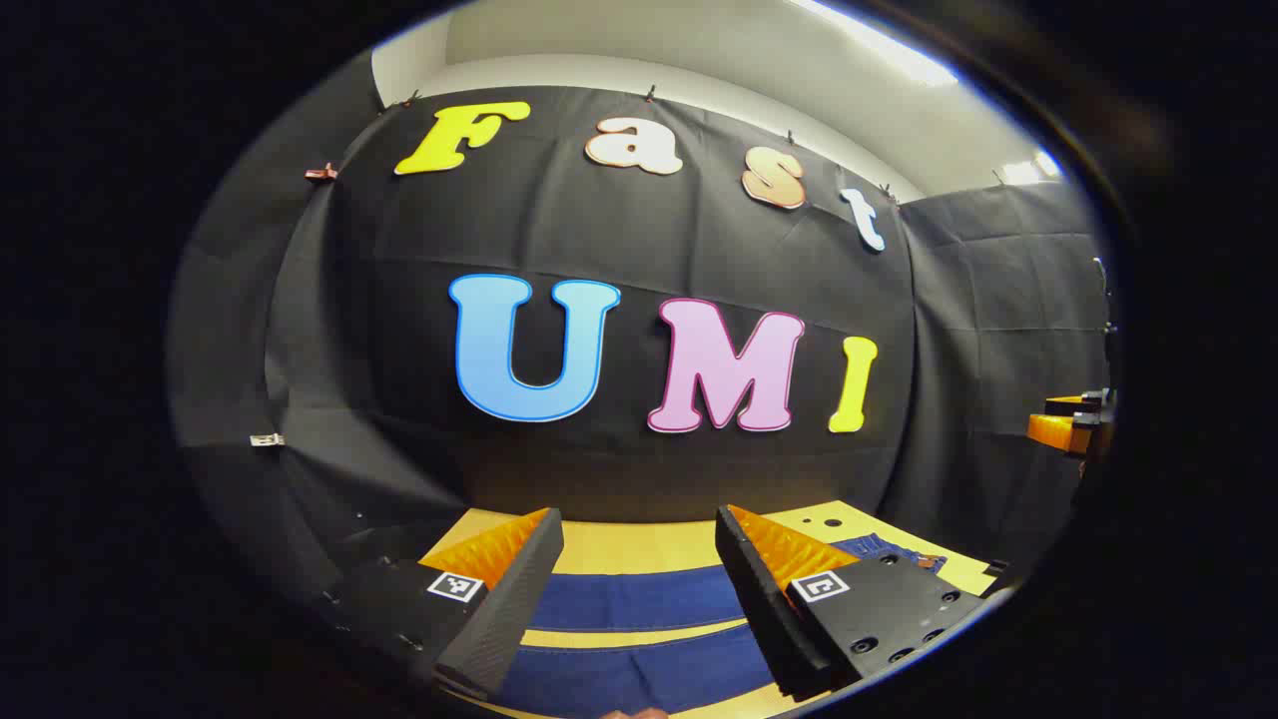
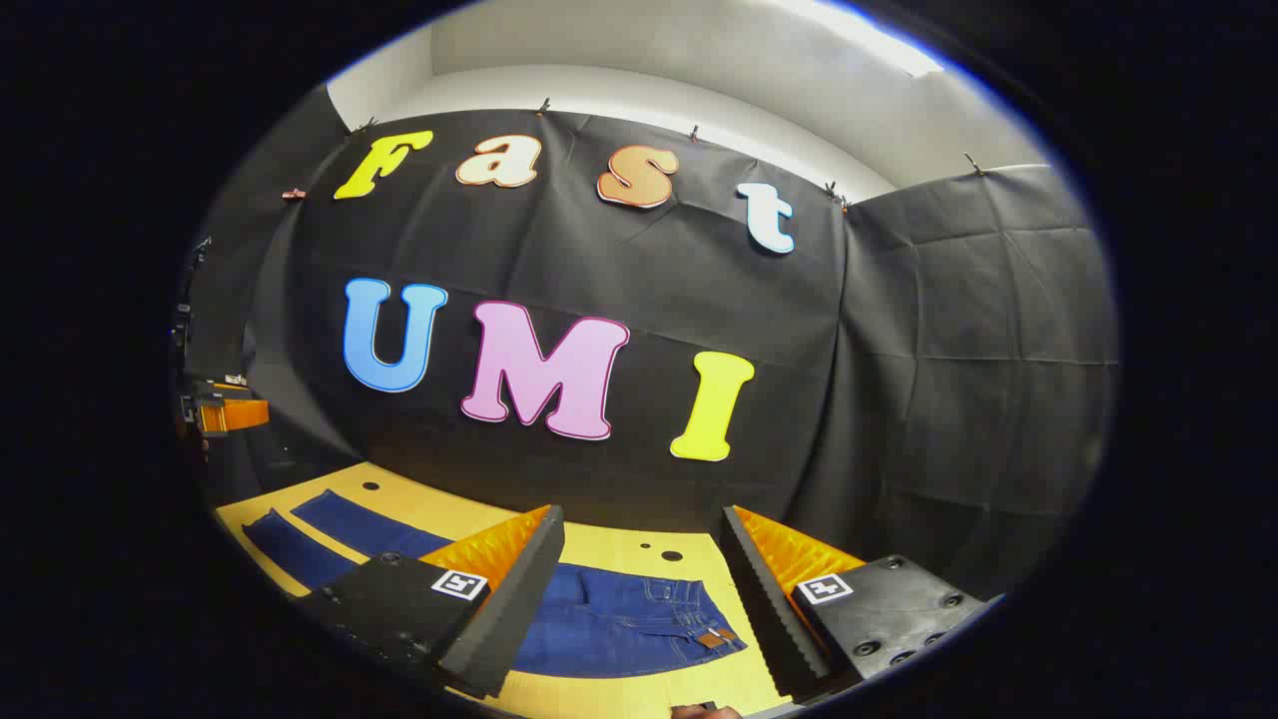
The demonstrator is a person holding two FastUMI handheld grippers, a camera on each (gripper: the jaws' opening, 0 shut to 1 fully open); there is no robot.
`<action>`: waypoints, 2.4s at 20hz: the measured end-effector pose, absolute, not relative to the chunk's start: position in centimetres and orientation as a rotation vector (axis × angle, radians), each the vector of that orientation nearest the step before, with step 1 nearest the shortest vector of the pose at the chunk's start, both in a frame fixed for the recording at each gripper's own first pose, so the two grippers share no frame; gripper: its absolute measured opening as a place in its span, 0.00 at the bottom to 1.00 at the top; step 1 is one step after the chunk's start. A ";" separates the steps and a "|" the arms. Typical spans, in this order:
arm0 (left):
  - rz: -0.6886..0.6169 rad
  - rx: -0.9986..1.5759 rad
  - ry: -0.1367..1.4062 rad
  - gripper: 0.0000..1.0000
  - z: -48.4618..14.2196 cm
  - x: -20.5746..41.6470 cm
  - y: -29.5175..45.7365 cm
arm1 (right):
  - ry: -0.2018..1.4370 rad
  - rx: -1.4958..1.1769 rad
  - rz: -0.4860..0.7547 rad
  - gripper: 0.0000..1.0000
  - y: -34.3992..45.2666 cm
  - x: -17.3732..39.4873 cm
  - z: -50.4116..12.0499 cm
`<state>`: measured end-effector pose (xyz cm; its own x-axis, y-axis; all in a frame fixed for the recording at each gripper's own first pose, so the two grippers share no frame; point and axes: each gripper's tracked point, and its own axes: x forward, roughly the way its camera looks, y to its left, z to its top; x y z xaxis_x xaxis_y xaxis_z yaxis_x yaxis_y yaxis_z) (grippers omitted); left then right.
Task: Grasp the waist and the cuffs of the jeans and fold them to make the two legs overlap; first hold the waist and fold one-third of the jeans toward the cuffs, then hold the cuffs and fold the remaining one-third in the same direction to finish folding.
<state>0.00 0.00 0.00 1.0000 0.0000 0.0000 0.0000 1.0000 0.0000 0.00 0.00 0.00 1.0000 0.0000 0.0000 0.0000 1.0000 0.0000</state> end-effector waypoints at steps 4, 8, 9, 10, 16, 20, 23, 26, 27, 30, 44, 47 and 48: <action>-0.004 0.030 0.006 0.96 -0.1 0.0 0.7 | -0.001 -0.002 -0.014 0.96 -0.6 -0.1 0.1; 0.004 0.026 0.006 0.96 0.2 -0.3 0.9 | -0.003 0.039 -0.033 0.96 -0.9 0.4 0.1; 0.006 0.031 0.004 0.96 0.2 -0.4 1.0 | -0.006 0.052 -0.028 0.96 -0.7 0.6 0.2; 0.007 0.037 0.002 0.96 0.4 -0.4 1.0 | -0.006 0.065 -0.022 0.96 -0.5 0.9 0.1; 0.017 0.030 0.024 0.96 -0.1 -1.2 1.4 | -0.019 0.078 -0.017 0.96 -0.5 2.1 0.3; 0.030 -0.023 0.144 0.96 -4.3 -3.1 3.4 | 0.019 0.008 -0.031 0.96 -2.3 2.8 -1.5; -0.005 -0.070 0.269 0.96 -8.8 -4.5 5.5 | 0.093 -0.010 -0.026 0.96 -3.6 3.6 -4.0; -0.073 -0.140 0.461 0.96 -14.9 -5.1 7.2 | 0.264 -0.070 -0.003 0.96 -4.6 4.0 -9.4; -0.071 -0.192 0.552 0.96 -17.3 -5.6 7.8 | 0.314 -0.091 0.007 0.96 -4.6 4.0 -11.3; -0.060 -0.184 0.743 0.97 -22.8 -6.7 10.0 | 0.427 -0.110 0.098 0.96 -2.5 4.4 -16.3; -0.470 0.526 1.262 0.97 -34.5 -7.3 15.7 | 1.052 -0.365 0.700 0.98 3.6 8.7 -39.3; -0.584 0.697 1.345 0.98 -36.1 -8.6 16.8 | 1.129 -0.406 0.772 0.98 3.6 8.3 -41.2; -0.599 0.737 1.367 0.98 -36.3 -8.7 16.8 | 1.155 -0.407 0.781 0.98 3.5 8.2 -41.7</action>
